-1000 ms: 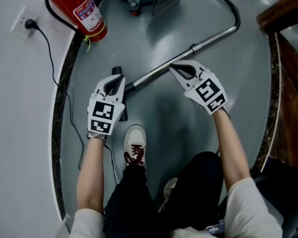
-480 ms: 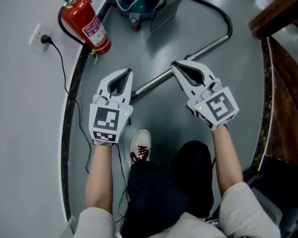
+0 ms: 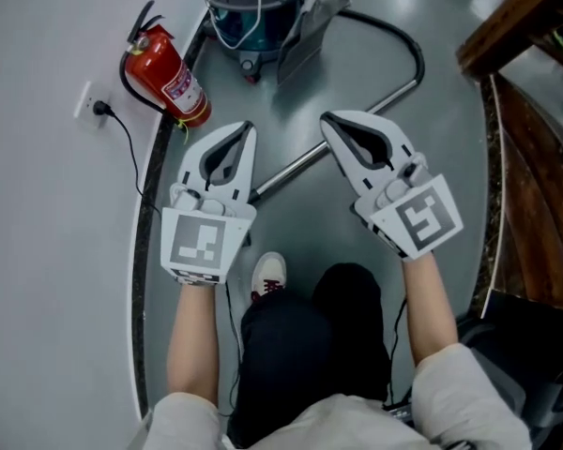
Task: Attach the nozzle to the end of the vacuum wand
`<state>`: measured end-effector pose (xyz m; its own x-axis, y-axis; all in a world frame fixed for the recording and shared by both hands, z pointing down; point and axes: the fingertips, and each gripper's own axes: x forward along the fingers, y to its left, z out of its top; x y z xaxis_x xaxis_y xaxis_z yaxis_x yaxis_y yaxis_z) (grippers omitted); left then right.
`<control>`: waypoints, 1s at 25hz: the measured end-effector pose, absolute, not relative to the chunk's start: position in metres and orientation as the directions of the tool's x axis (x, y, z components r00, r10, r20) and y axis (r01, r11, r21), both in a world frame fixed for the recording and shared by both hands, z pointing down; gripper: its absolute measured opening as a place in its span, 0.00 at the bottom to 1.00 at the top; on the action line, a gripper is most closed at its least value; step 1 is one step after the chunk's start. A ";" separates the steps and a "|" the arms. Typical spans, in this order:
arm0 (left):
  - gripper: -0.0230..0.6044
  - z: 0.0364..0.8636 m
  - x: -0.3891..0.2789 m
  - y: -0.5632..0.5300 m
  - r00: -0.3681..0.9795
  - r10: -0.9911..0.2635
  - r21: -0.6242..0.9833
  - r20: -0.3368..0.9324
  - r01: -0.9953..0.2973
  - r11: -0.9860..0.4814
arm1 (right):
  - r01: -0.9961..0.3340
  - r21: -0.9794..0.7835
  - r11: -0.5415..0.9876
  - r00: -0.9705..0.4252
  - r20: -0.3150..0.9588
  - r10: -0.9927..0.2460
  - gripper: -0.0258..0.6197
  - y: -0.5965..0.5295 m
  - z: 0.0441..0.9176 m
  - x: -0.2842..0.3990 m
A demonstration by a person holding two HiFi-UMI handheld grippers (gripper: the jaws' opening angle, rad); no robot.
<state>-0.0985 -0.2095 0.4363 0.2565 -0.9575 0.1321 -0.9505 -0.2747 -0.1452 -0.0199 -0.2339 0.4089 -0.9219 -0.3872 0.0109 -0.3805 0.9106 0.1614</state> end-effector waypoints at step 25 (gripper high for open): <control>0.04 0.009 -0.052 -0.162 0.363 -0.926 -0.200 0.105 -0.904 -0.377 | -0.437 0.103 0.894 -0.898 0.006 -0.440 0.08 -0.178 -0.002 0.003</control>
<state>-0.0522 -0.1621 0.0089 0.3630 -0.9259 0.1048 -0.9043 -0.3772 -0.1999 0.0028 -0.1778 -0.0023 -0.8981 -0.4398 0.0056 -0.4369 0.8935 0.1033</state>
